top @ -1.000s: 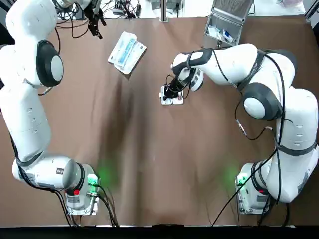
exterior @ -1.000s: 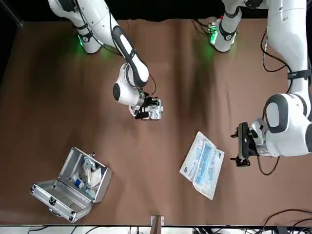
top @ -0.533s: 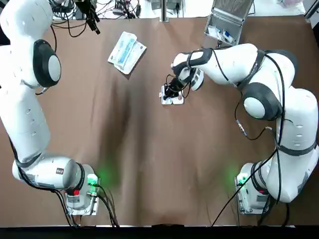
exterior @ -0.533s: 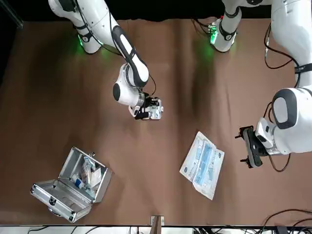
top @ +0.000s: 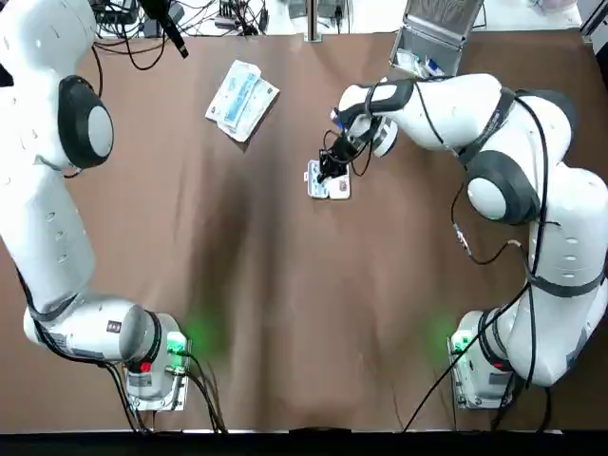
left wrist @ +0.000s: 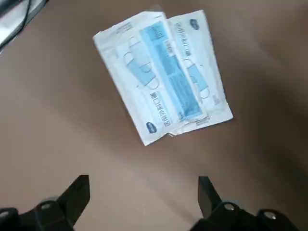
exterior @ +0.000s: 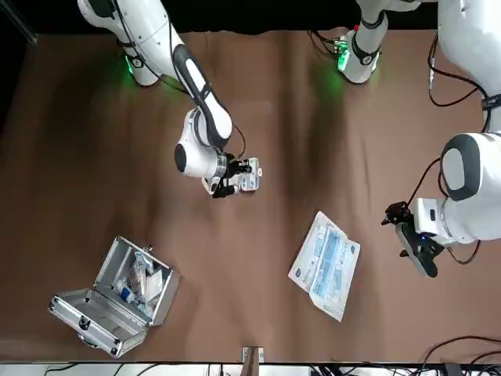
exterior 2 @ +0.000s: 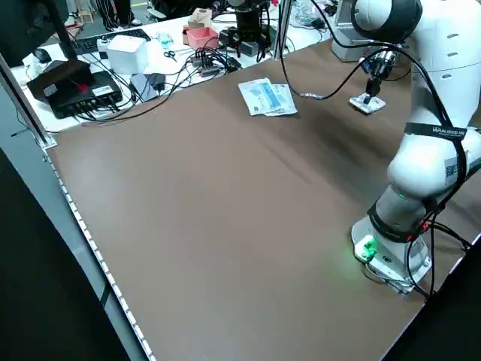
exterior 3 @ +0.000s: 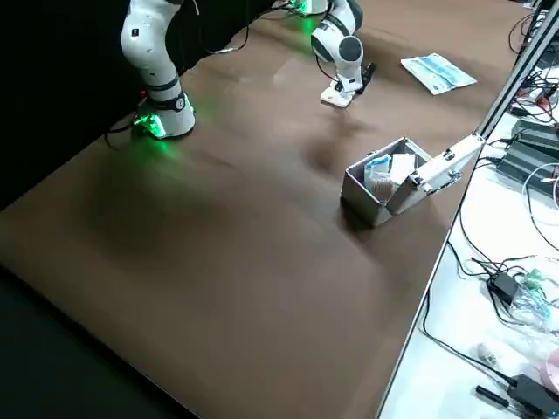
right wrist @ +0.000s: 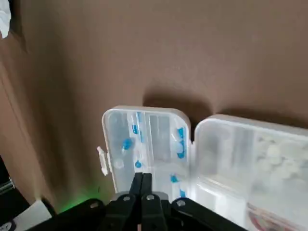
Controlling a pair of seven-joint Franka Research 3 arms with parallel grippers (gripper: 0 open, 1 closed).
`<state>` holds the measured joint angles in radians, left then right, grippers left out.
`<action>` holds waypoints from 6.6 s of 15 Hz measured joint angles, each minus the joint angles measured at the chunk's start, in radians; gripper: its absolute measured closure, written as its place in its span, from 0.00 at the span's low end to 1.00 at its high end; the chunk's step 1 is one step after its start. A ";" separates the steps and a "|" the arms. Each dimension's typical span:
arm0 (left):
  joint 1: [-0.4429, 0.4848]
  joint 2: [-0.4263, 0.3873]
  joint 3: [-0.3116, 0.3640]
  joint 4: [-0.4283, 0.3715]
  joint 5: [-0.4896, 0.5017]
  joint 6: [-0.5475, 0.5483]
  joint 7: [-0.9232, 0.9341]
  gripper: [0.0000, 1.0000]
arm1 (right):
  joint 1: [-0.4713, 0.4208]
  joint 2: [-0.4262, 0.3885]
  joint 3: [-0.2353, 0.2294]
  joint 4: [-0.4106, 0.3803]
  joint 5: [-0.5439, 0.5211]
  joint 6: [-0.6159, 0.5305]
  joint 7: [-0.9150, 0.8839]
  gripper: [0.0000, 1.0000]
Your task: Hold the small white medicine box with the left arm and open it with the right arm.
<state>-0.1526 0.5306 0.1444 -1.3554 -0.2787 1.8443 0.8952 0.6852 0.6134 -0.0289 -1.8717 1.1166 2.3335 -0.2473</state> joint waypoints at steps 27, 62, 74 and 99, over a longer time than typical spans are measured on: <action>-0.022 -0.269 0.000 -0.009 0.163 -0.162 -0.973 0.00 | -0.007 -0.166 -0.520 0.651 -0.773 -0.933 0.142 0.00; 0.245 -0.405 -0.235 -0.091 0.237 -0.212 -0.964 0.00 | -0.545 -0.506 -0.033 0.540 -1.038 -0.962 0.253 0.00; 0.236 -0.424 -0.296 -0.091 0.268 -0.213 -0.971 0.00 | -0.629 -0.506 -0.038 0.512 -1.039 -0.924 0.251 0.00; 0.229 -0.433 -0.309 -0.091 0.268 -0.215 -1.027 0.00 | -0.666 -0.525 -0.037 0.464 -1.042 -0.841 0.222 0.00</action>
<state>0.0768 0.0981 -0.1644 -1.4463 -0.0109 1.6298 -0.1315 0.0196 0.0885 -0.0661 -1.4075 0.0749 1.4928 -0.0249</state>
